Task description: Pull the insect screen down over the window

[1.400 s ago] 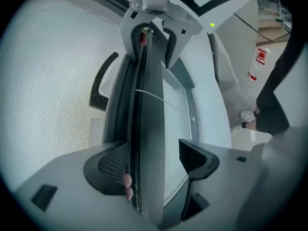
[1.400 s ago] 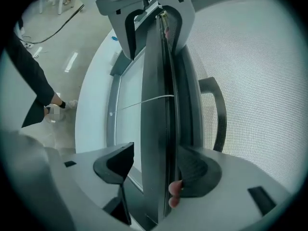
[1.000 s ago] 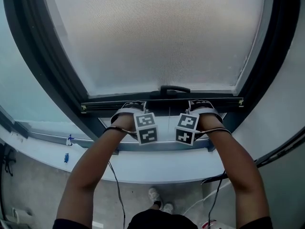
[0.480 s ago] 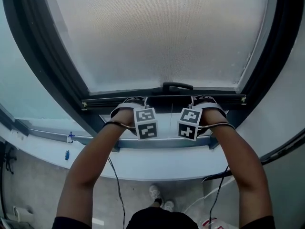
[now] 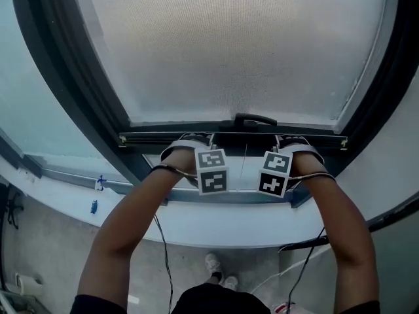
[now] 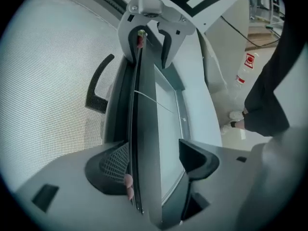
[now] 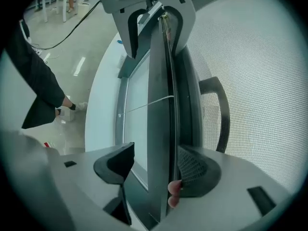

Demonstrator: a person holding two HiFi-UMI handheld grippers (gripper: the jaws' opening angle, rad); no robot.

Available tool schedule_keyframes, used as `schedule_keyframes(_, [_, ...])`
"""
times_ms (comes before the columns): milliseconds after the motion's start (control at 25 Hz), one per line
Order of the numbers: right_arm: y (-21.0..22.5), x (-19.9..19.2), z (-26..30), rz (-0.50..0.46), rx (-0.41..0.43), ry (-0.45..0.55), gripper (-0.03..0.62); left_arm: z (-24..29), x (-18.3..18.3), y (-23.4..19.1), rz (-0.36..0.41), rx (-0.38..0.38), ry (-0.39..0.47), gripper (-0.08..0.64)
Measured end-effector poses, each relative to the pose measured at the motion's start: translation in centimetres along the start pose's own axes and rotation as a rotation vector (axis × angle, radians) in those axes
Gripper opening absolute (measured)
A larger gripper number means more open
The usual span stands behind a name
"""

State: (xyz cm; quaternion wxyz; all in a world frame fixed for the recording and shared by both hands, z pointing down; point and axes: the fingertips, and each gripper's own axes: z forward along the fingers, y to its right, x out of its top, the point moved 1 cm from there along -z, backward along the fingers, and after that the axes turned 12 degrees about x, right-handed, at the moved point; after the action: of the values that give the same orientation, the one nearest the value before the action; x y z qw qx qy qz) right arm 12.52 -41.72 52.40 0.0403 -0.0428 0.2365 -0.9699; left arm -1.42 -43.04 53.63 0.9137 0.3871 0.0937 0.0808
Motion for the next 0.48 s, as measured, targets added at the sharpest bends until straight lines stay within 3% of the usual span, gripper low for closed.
schedule_keyframes(160, [0.1,0.0,0.0,-0.001,0.004,0.013,0.287,0.1,0.2,-0.1,-0.019,-0.009,-0.003,0.319])
schedule_keyframes(480, [0.4,-0.1,-1.4,-0.022,0.122,0.051,0.257,-1.4,0.2,-0.5,-0.020,-0.148,0.027,0.314])
